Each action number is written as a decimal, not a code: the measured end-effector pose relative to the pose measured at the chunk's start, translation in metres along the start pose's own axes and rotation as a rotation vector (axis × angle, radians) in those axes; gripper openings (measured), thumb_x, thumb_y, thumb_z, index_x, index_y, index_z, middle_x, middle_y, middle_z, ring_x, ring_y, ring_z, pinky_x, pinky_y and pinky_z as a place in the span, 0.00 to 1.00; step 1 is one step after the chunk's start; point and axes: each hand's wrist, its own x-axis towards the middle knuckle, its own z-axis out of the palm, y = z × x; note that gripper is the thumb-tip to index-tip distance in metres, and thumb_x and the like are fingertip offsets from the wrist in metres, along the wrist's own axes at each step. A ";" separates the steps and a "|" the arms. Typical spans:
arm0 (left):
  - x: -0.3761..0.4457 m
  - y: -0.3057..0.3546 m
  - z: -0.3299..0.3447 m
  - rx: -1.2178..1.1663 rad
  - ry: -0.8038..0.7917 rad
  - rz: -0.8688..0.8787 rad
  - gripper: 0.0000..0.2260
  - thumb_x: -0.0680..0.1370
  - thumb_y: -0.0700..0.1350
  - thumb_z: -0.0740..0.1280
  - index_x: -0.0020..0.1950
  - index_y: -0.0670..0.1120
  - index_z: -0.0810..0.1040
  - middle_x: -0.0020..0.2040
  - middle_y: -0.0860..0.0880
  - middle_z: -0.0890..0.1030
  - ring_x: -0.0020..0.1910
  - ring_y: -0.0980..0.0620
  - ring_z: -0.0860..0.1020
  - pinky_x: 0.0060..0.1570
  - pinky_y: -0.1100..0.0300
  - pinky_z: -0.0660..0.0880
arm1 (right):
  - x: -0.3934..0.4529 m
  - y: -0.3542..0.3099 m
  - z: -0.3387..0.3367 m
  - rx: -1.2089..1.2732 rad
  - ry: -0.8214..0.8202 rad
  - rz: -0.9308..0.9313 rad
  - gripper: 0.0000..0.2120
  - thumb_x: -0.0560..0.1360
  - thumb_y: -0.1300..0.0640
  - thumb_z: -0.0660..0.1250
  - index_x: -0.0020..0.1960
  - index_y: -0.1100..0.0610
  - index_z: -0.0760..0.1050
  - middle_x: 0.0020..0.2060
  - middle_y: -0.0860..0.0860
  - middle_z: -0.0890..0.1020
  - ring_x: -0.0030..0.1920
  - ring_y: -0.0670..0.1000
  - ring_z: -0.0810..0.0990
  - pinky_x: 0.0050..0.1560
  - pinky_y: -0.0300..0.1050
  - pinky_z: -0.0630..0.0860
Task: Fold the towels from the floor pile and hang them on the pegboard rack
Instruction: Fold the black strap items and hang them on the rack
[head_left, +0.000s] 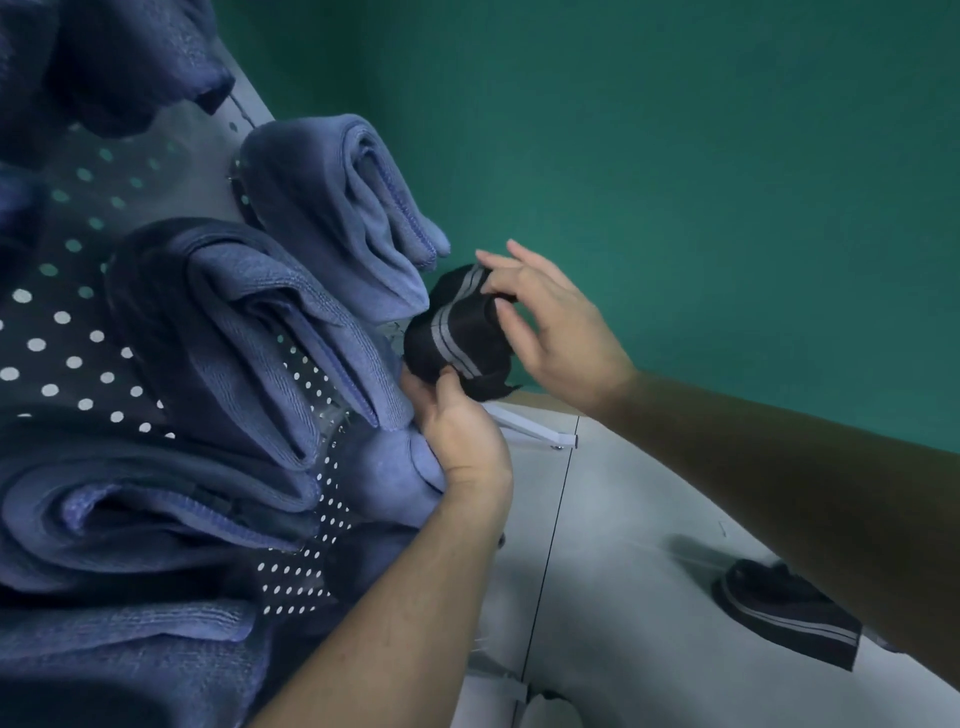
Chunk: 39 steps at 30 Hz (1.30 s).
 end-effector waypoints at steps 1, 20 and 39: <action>0.002 0.001 0.001 -0.022 0.012 -0.010 0.18 0.76 0.36 0.60 0.64 0.50 0.72 0.66 0.45 0.76 0.64 0.47 0.75 0.67 0.56 0.71 | -0.001 0.003 0.001 -0.013 0.015 -0.032 0.09 0.82 0.59 0.59 0.59 0.58 0.74 0.69 0.54 0.77 0.75 0.59 0.66 0.75 0.42 0.61; 0.029 -0.020 -0.001 -0.013 0.228 -0.403 0.11 0.81 0.38 0.61 0.42 0.52 0.75 0.53 0.46 0.83 0.56 0.41 0.82 0.61 0.42 0.78 | 0.004 0.008 0.042 0.283 -0.423 0.577 0.17 0.78 0.53 0.59 0.66 0.48 0.72 0.55 0.48 0.83 0.54 0.52 0.81 0.61 0.51 0.76; -0.027 -0.048 -0.010 0.619 -0.207 -0.377 0.33 0.82 0.43 0.64 0.82 0.47 0.51 0.81 0.47 0.57 0.78 0.45 0.60 0.75 0.55 0.58 | -0.038 0.027 -0.024 -0.039 -0.468 0.775 0.20 0.78 0.44 0.67 0.68 0.47 0.71 0.61 0.47 0.78 0.57 0.50 0.78 0.58 0.42 0.71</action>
